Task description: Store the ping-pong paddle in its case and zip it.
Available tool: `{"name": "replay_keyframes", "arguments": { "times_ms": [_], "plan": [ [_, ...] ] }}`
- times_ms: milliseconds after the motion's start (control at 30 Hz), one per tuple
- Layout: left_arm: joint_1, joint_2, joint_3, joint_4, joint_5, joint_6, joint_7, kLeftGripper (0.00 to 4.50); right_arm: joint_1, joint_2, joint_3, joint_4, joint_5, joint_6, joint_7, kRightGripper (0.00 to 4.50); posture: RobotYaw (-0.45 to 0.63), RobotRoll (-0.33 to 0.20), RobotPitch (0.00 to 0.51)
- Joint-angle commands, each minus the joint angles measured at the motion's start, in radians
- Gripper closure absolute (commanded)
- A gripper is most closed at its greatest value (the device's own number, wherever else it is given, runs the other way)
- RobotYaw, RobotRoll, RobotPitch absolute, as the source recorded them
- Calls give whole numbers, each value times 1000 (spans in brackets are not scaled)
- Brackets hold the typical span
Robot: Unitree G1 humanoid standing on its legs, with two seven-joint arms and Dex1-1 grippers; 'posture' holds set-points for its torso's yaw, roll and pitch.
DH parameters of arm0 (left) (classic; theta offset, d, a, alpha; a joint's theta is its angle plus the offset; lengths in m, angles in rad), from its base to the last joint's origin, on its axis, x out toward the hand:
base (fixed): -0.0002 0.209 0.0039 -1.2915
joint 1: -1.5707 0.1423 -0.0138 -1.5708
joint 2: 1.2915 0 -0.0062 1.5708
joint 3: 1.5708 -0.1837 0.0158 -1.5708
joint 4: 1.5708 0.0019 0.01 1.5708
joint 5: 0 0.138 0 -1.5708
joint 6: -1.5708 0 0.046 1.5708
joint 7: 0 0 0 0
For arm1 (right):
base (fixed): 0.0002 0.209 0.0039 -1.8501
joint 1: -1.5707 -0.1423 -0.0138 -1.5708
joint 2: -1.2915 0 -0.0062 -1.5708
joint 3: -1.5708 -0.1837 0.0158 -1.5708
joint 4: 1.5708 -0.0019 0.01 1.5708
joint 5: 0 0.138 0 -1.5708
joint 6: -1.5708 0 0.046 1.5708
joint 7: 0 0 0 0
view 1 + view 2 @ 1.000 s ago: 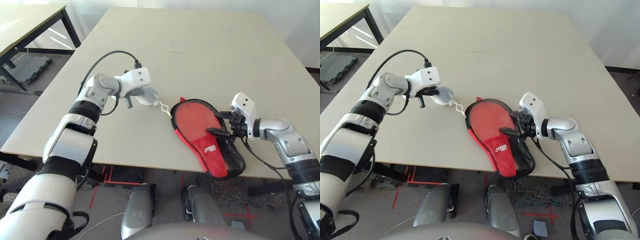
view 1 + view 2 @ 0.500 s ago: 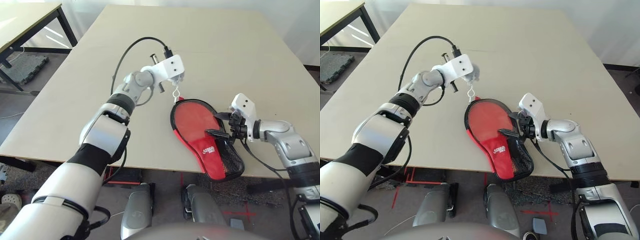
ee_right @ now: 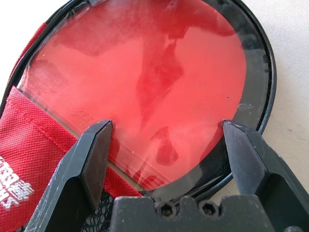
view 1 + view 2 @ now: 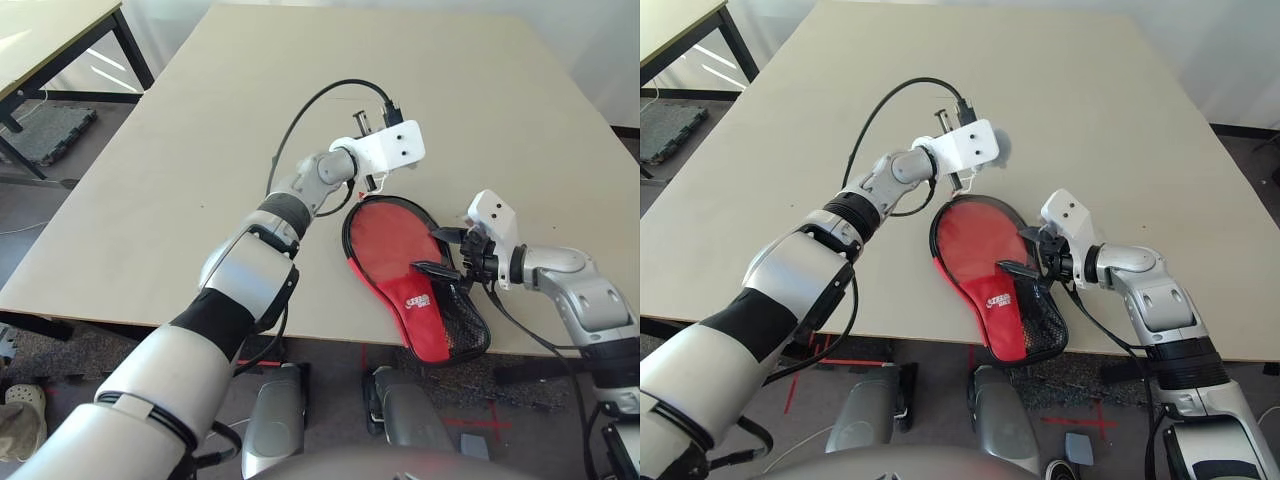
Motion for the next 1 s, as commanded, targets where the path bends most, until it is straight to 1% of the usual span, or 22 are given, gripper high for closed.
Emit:
{"name": "replay_keyframes", "arguments": {
  "times_ms": [33, 67, 100, 133, 200, 233, 400, 567, 633, 700, 800, 867, 933, 1000],
  "plan": [
    [-4, -10, 25, -26, -18, -20, -23, 2266, 50, 0, 61, 37, -15, 49, 5, 0, 38, 0, 150],
    [-4, -8, 29, -26, -16, -20, -23, 1923, 49, 0, 61, 38, -15, 49, 5, 0, 40, 0, 149],
    [-5, -3, 35, -27, -16, -19, -21, 1447, 48, 1, 62, 37, -15, 50, 5, 0, 40, 0, 149],
    [-7, 3, 46, -28, -21, -17, -21, 1144, 46, 2, 63, 38, -16, 49, 4, 0, 42, 0, 147],
    [-11, 12, 68, -30, -33, -14, -26, 291, 43, 4, 65, 41, -16, 48, 4, 0, 45, 0, 144],
    [-13, 15, 76, -32, -40, -14, -31, 19, 41, 5, 66, 43, -17, 47, 4, 0, 47, 0, 144],
    [-31, 60, 115, -48, -63, -20, -83, 19, 31, 7, 70, 54, -20, 42, 7, 0, 54, 0, 139],
    [-1, 128, 159, -77, -124, 6, -286, 19, 18, 13, 76, 70, -22, 33, 8, 0, 69, 0, 137],
    [16, 139, 204, -116, -203, 97, -449, 19, 16, 17, 79, 76, -24, 30, 7, 0, 72, 0, 137],
    [56, 155, 222, -208, -272, 204, -611, 19, 15, 21, 81, 82, -25, 27, 7, 0, 81, 0, 136],
    [180, 196, 172, -411, -280, 286, -728, 19, 14, 26, 83, 87, -28, 24, 8, 0, 86, 0, 133],
    [278, 216, 136, -569, -286, 358, -774, 19, 10, 29, 85, 92, -29, 21, 9, 0, 87, 0, 132],
    [359, 228, 106, -704, -287, 420, -785, 19, 5, 30, 86, 99, -30, 17, 11, 0, 90, 0, 130],
    [413, 232, 85, -801, -291, 480, -783, 19, 0, 29, 87, 105, -30, 13, 13, 0, 91, 0, 130]
  ]
}}
